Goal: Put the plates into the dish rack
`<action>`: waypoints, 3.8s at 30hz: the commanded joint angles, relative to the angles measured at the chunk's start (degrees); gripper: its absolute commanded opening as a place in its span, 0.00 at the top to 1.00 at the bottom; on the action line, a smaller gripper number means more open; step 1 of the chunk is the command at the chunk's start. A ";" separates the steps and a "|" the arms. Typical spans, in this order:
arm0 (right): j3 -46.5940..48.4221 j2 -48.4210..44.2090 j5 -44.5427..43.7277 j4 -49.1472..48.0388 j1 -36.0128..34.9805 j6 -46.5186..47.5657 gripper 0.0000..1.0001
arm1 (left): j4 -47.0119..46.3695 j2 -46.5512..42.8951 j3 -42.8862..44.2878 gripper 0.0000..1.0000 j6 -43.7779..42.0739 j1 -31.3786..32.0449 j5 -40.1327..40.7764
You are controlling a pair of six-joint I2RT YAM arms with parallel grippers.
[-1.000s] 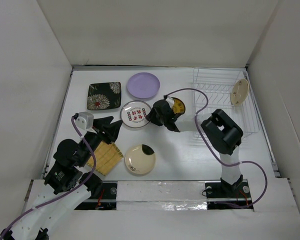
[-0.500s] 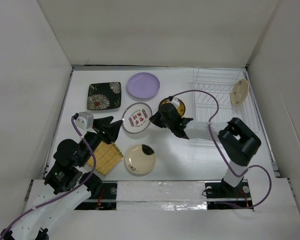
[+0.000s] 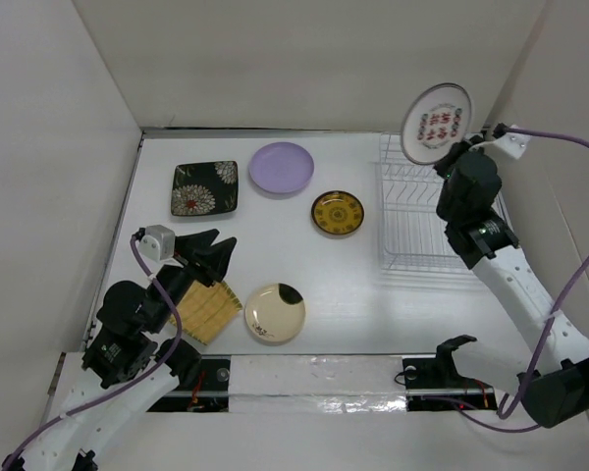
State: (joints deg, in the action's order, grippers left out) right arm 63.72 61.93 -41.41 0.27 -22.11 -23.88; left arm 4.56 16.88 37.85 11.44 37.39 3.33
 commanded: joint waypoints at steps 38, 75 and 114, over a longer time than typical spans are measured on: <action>4.74 27.29 3.88 -9.07 23.87 33.39 0.59 | -2.54 -2.21 1.00 0.56 0.77 -0.03 -2.28; 25.48 64.17 67.93 -5.98 -36.77 -10.82 0.28 | -0.60 -0.89 0.39 0.76 -0.81 -0.03 19.08; 20.21 26.38 -0.59 14.76 17.18 22.38 1.00 | -1.66 -8.88 0.65 0.65 0.69 -0.03 6.17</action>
State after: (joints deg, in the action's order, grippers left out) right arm 79.79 86.13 -36.62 17.76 -6.61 -5.54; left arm 5.50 8.78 37.85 11.55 37.39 12.51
